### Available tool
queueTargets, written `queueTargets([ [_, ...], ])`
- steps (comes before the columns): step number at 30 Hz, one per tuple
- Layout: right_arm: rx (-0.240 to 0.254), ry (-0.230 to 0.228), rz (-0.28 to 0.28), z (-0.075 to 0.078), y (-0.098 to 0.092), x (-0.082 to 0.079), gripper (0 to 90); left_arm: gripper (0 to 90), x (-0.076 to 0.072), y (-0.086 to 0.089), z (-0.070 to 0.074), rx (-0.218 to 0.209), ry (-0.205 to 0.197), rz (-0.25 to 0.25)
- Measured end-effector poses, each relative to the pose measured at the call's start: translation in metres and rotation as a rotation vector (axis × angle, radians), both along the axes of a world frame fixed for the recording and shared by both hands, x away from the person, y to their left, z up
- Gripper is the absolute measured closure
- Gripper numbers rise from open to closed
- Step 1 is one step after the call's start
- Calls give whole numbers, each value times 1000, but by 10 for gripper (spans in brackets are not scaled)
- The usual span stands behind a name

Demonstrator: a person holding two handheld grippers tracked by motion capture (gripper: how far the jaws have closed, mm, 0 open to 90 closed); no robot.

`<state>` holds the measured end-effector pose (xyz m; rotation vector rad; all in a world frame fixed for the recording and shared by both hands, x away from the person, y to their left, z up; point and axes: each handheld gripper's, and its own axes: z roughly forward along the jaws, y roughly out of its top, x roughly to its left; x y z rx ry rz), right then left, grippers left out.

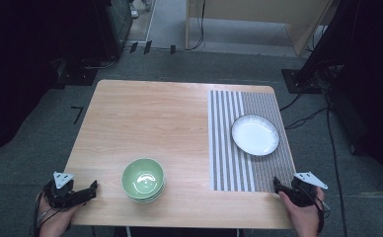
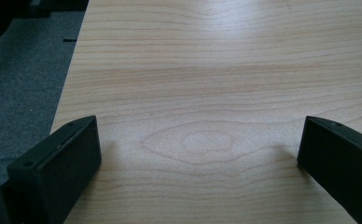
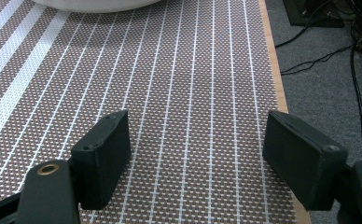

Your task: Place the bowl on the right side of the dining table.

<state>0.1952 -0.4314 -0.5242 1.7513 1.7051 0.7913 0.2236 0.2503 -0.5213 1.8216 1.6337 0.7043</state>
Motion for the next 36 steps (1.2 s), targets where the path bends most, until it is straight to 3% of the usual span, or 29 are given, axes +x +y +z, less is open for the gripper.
queueTargets([
  [9,1,0,0,0,0,0,229,0,0,2,5,-16,8,15],
  [13,0,0,0,0,0,0,229,0,-2,1,15,-48,-22,20],
  [15,0,-1,1,0,0,0,228,0,-3,-3,22,-67,-43,-5],
  [22,0,0,0,0,0,0,228,31,-9,-13,44,-100,-116,-25],
  [35,0,0,0,0,0,0,228,37,-13,-30,64,-140,-166,-70],
  [36,11,5,20,0,0,0,155,40,-13,-32,67,-150,-168,-74],
])
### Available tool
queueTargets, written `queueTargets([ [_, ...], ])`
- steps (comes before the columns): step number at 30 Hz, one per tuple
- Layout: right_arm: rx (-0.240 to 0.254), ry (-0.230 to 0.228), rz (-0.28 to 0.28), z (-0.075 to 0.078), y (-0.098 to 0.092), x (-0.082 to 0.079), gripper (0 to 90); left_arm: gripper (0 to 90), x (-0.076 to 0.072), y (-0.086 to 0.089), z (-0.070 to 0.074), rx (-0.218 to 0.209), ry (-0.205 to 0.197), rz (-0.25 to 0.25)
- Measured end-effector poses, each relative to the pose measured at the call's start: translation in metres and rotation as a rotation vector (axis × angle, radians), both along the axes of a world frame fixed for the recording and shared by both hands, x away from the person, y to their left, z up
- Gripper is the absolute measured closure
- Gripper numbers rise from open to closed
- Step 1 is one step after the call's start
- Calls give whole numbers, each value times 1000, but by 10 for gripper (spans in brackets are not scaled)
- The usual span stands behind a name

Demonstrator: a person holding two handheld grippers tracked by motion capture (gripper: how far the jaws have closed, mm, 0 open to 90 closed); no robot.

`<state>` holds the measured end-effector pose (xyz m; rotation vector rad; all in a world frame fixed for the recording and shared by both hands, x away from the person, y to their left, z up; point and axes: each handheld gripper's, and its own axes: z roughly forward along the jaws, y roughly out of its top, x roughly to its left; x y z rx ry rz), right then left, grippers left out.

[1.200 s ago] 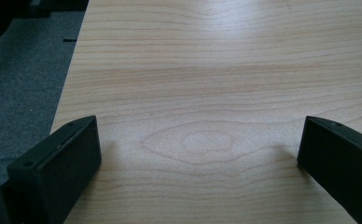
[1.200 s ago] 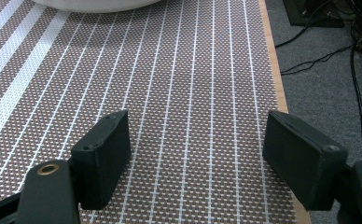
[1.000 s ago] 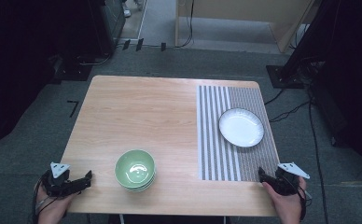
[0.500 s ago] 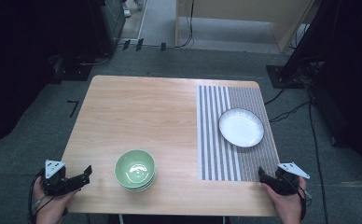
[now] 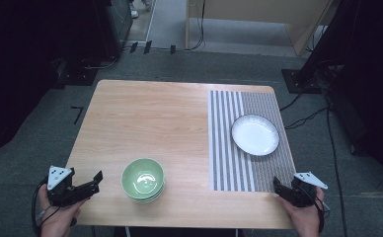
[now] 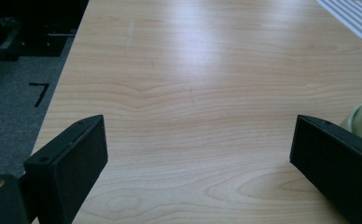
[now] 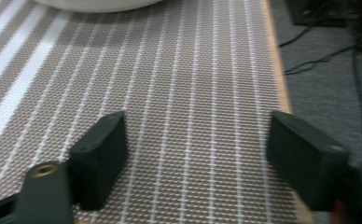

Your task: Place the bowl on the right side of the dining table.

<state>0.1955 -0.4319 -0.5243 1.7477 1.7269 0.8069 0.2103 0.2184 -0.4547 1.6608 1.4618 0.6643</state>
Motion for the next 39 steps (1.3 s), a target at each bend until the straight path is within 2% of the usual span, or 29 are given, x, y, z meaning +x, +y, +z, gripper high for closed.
queueTargets([
  [2,4,1,15,0,0,0,124,42,0,-1,2,-2,-3,-3],
  [3,-12,12,27,-1,2,1,122,42,0,-4,5,-4,-7,-6],
  [13,-11,12,23,-1,3,1,121,42,4,-23,16,11,-27,-51],
  [23,-10,13,21,0,3,1,121,53,9,-42,29,-5,-46,-101],
  [28,-10,13,21,0,3,1,122,57,15,-55,38,-8,-42,-146],
  [29,-10,13,21,0,3,1,124,73,15,-57,39,-7,-41,-148],
  [31,-9,9,15,0,2,0,140,166,17,-64,40,-3,-43,-161],
  [32,-8,8,15,0,2,0,141,166,18,-69,40,-10,-36,-184],
  [33,-8,8,15,0,2,0,141,166,18,-69,40,-10,-36,-184],
  [37,-8,8,14,0,2,0,141,172,18,-82,37,13,-14,-217],
  [39,-7,9,14,0,2,0,141,244,18,-85,35,23,-11,-222],
])
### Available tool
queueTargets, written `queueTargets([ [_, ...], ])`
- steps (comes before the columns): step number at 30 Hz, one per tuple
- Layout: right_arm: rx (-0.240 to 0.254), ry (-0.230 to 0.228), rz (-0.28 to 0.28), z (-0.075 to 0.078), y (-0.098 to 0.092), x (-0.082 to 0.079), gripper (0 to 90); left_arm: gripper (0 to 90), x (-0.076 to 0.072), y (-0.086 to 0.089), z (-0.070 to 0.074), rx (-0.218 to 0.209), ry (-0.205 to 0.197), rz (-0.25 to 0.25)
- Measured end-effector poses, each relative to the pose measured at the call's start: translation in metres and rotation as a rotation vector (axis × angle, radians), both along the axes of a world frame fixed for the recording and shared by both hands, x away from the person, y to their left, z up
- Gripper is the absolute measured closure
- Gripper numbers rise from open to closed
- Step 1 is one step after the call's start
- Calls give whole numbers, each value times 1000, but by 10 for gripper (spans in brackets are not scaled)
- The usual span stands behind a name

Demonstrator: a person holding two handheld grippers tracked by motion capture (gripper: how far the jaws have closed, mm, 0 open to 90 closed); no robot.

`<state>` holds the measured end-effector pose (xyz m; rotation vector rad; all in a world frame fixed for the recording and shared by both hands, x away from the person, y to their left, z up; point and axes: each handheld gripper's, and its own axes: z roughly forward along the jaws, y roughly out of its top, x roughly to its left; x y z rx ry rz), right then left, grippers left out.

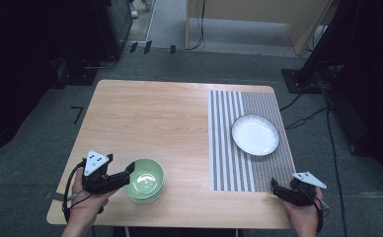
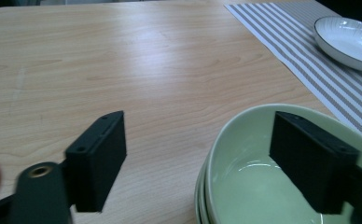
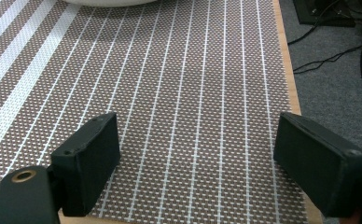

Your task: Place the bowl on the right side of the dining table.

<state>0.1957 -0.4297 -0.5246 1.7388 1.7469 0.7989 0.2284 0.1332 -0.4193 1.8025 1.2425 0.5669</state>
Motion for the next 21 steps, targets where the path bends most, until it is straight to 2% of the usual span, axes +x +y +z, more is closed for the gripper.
queueTargets([
  [4,-1,0,-2,0,0,0,139,347,0,-4,-5,18,18,-16],
  [7,-1,1,-5,0,0,0,139,387,1,-5,-8,28,26,-26],
  [9,-2,1,-7,0,1,0,139,461,0,-9,-12,39,35,-42],
  [11,-2,1,-8,0,1,0,140,478,0,-10,-13,44,37,-45],
  [12,-2,1,-9,0,1,0,140,528,-1,-13,-15,54,40,-44],
  [17,-2,0,-9,0,1,0,142,586,-1,-15,-17,71,41,-44],
  [19,-3,-3,-14,0,1,0,156,657,-1,-17,-18,84,46,-47],
  [21,-1,-3,-18,0,1,0,158,677,-1,-17,-19,84,48,-50],
])
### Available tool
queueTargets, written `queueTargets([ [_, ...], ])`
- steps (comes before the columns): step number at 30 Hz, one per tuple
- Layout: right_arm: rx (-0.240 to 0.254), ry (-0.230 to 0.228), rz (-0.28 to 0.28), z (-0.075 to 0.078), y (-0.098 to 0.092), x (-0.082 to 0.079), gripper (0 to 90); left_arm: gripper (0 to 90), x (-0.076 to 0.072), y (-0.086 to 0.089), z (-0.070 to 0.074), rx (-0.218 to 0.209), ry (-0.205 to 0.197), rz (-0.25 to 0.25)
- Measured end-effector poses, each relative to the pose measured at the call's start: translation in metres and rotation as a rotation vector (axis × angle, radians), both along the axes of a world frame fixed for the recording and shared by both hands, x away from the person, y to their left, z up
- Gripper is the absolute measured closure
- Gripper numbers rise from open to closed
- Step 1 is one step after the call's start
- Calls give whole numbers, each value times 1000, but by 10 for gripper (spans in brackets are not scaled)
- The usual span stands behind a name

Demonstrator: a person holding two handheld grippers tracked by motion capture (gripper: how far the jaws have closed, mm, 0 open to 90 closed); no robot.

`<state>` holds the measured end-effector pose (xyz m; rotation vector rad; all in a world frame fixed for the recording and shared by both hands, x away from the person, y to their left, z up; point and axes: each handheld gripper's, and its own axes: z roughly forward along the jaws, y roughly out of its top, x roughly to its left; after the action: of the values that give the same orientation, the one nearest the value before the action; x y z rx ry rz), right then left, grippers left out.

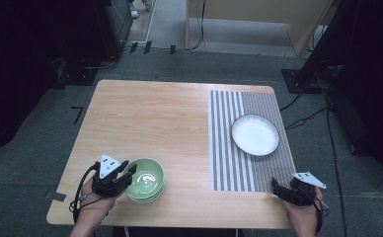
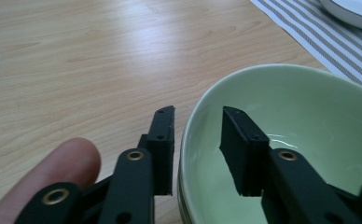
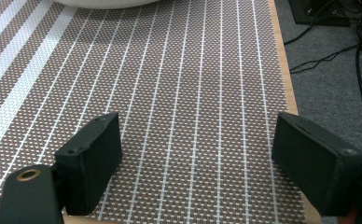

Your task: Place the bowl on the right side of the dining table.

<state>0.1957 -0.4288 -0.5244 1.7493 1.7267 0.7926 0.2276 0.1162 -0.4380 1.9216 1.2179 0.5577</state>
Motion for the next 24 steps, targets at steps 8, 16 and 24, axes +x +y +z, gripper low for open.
queueTargets([
  [8,17,-57,-11,9,3,-4,165,782,0,2,0,13,-14,12],
  [16,-22,-107,43,27,28,-3,164,831,-2,3,7,-17,-39,4],
  [24,-22,-143,120,47,56,-2,166,857,-3,3,9,-23,-58,-7],
])
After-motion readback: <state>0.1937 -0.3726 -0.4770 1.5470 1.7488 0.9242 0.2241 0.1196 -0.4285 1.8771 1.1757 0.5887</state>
